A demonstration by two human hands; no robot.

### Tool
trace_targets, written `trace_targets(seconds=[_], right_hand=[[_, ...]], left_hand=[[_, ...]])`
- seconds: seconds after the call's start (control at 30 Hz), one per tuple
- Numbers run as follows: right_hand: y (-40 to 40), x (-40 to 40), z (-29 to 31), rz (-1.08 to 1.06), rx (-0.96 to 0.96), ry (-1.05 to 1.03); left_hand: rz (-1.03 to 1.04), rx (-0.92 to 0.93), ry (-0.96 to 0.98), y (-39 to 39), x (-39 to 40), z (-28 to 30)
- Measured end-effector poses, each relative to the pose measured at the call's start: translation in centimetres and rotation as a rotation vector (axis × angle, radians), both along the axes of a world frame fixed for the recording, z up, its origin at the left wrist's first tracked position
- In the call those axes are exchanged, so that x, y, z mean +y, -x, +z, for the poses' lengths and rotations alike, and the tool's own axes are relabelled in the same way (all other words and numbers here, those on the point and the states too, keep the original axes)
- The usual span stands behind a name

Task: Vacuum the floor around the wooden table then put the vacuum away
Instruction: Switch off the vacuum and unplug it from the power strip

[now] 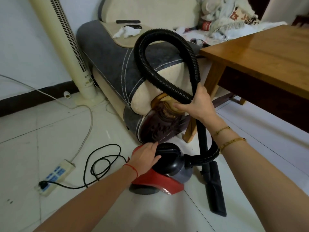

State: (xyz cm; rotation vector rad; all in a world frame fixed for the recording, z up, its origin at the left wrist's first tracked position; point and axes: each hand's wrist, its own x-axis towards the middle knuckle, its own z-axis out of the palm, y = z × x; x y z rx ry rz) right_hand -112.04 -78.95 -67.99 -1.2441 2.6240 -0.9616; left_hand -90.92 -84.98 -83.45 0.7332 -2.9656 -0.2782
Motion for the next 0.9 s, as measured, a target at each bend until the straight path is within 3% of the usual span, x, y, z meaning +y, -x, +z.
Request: trace_targets(seconds=[0.17, 0.33, 0.47, 0.63, 0.9], right_hand=[[-2.0, 0.3, 0.3, 0.008, 0.133, -0.089], [-6.3, -0.6, 1.3, 0.072, 0.436, 0.093], [-11.5, -2.3, 2.1, 0.316, 0.585, 0.254], [-18.4, -4.9, -0.6, 0.637, 0.461, 0.189], [-28.3, -11.0, -9.6, 0.853, 0.204, -0.127]], left_hand=[[0.068, 0.016, -0.041, -2.9, -0.8, 0.4], [0.164, 0.043, -0.048, -7.0, -1.8, 1.6], [0.3, 0.033, -0.063, -11.8, -3.3, 2.6], [0.46, -0.008, -0.043, -19.6, -4.8, 3.4], [0.734, -0.054, -0.134, -31.3, -8.9, -0.4]])
